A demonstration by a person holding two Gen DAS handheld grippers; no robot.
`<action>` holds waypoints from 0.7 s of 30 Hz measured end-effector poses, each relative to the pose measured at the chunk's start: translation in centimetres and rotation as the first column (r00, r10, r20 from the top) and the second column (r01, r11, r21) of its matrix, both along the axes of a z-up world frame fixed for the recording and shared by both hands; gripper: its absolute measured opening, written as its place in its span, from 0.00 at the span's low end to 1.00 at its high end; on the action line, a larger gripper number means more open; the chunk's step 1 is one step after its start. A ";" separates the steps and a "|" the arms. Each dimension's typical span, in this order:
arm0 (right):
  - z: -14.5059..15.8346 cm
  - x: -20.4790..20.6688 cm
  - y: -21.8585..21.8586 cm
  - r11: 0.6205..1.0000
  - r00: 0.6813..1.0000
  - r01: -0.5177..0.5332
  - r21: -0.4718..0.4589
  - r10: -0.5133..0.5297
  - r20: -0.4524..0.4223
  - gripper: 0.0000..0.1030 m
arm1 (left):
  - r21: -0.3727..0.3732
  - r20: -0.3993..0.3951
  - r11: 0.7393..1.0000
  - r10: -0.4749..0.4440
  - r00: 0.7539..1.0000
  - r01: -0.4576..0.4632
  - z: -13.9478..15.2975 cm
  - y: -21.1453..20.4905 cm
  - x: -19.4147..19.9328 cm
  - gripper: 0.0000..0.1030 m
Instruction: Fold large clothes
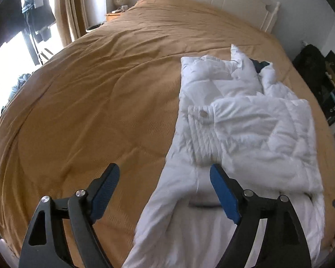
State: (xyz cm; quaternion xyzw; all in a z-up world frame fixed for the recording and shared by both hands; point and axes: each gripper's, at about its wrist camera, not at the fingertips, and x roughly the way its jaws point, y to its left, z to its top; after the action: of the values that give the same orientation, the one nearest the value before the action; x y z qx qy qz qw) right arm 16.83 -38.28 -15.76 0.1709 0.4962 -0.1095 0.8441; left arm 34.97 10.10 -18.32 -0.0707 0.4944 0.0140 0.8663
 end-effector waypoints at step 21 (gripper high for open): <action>-6.2 -6.5 3.1 0.929 0.994 -0.084 0.362 0.102 -0.031 0.85 | -0.202 -0.129 0.978 -0.076 0.989 0.049 -7.4 0.9 -12.1 0.83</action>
State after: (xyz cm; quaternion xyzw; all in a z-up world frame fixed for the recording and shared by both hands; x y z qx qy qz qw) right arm 10.30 -35.18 -21.99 0.2961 0.5359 0.0191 0.7904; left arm 22.87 11.02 -25.75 -0.1401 0.5531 -0.0580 0.8192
